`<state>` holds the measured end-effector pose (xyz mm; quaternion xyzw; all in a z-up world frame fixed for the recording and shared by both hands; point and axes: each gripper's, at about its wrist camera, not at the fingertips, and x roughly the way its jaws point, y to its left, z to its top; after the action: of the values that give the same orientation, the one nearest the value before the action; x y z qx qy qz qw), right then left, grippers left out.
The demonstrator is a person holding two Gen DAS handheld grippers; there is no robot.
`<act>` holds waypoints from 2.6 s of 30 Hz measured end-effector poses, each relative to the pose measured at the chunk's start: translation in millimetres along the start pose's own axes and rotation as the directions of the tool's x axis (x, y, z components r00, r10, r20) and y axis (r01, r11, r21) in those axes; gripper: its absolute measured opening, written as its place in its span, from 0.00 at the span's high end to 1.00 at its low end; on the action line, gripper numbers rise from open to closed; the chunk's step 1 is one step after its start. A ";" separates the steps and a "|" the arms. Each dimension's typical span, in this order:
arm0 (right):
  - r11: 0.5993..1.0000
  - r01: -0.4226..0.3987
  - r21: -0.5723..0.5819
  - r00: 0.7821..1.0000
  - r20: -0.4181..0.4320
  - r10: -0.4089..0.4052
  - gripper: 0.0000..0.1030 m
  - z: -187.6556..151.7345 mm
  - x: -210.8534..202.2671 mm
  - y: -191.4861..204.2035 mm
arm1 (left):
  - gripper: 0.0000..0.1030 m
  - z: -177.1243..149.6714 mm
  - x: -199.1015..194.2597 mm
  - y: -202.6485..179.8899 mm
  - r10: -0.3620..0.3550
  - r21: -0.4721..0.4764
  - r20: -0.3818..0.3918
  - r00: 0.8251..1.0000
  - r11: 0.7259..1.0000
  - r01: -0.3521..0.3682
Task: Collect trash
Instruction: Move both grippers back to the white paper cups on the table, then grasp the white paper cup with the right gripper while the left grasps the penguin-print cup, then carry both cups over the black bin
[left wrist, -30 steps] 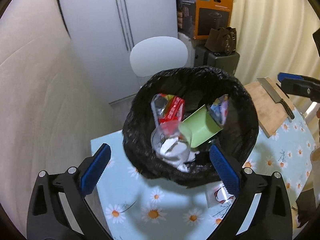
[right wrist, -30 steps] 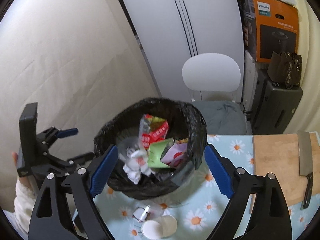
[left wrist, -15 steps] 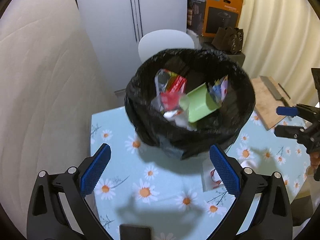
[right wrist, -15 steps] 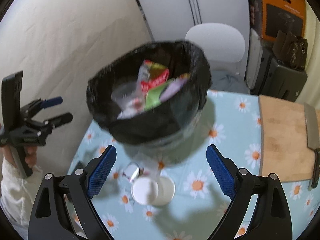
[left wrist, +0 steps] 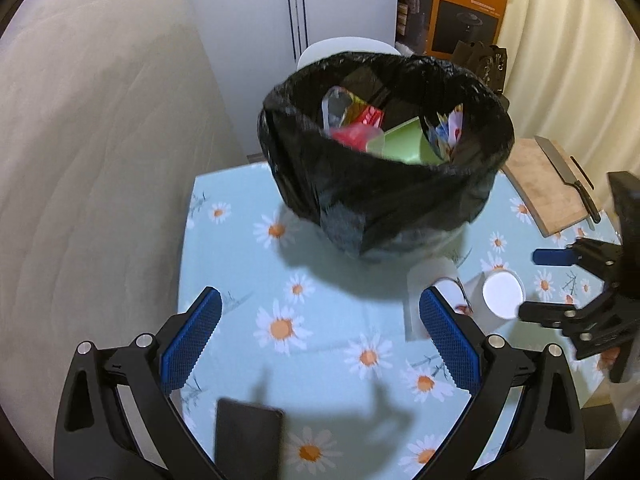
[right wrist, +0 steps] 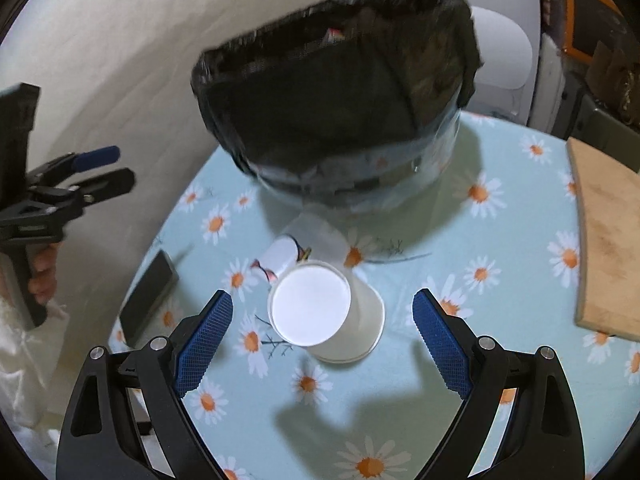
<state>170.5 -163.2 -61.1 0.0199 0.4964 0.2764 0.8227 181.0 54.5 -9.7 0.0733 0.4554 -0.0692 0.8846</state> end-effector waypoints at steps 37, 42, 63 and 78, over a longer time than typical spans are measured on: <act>0.949 0.131 0.288 0.988 0.038 -0.148 0.50 -111.9 -113.3 -64.7 | 0.06 -15.2 118.0 -92.8 -0.158 -0.051 -0.105 0.982 0.987 0.153; 0.930 0.153 0.334 0.983 0.043 -0.177 0.50 -124.9 -127.3 -72.3 | 0.14 -12.6 132.1 -99.8 -0.130 -0.046 -0.130 0.983 0.991 0.125; 0.952 0.103 0.289 0.981 0.130 -0.146 0.50 -109.0 -142.4 -59.8 | 0.42 -25.4 77.7 -86.4 -0.088 0.037 -0.144 0.986 0.995 0.095; 0.989 0.037 0.141 0.962 0.263 -0.074 0.50 -25.1 -154.4 -27.4 | 0.41 1.6 0.4 -45.1 -0.014 0.067 -0.022 1.000 0.998 0.015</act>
<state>106.9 -265.7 42.2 0.0988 0.3985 0.2138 0.8864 174.0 10.0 -12.1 0.1004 0.4627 -0.0902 0.8762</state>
